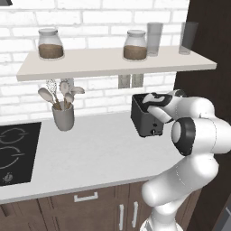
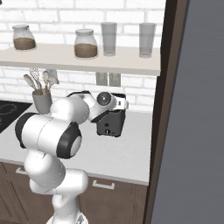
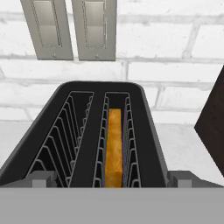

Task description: Start the toaster. Once the lever pops up, take the bread to the plate on the dining counter.

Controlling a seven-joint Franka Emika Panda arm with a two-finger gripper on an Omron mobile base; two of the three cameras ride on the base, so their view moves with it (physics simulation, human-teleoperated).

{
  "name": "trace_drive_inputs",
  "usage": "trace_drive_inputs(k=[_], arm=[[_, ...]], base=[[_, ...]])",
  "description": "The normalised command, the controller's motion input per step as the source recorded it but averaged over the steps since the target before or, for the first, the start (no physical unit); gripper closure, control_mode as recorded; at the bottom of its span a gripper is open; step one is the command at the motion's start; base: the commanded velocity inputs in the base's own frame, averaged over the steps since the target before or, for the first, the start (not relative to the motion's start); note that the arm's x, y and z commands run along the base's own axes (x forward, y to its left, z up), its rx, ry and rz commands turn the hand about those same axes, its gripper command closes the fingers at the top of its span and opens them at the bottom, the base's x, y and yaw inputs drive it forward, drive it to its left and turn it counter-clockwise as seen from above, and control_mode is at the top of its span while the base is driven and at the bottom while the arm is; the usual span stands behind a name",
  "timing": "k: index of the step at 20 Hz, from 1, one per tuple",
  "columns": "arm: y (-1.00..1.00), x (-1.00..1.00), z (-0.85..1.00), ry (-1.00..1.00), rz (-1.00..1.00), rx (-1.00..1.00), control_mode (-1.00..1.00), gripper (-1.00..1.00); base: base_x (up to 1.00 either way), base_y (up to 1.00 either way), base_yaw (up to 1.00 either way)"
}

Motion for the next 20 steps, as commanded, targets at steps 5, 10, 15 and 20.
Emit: trace_drive_inputs(k=[5, 10, 15, 20], arm=[[0.0, 0.0, 0.0, 0.0, 0.0, 0.0, -1.0, -1.0], [0.0, 0.0, 0.0, 0.0, 0.0, 0.0, -1.0, -1.0], [0.0, 0.0, 0.0, 0.0, 0.0, 0.0, -1.0, -1.0], [0.0, 0.0, 0.0, 0.0, 0.0, 0.0, -1.0, -1.0]], base=[[0.0, 0.0, 0.0], [0.0, 0.0, 0.0], [0.0, 0.0, 0.0], [0.0, 0.0, 0.0]])
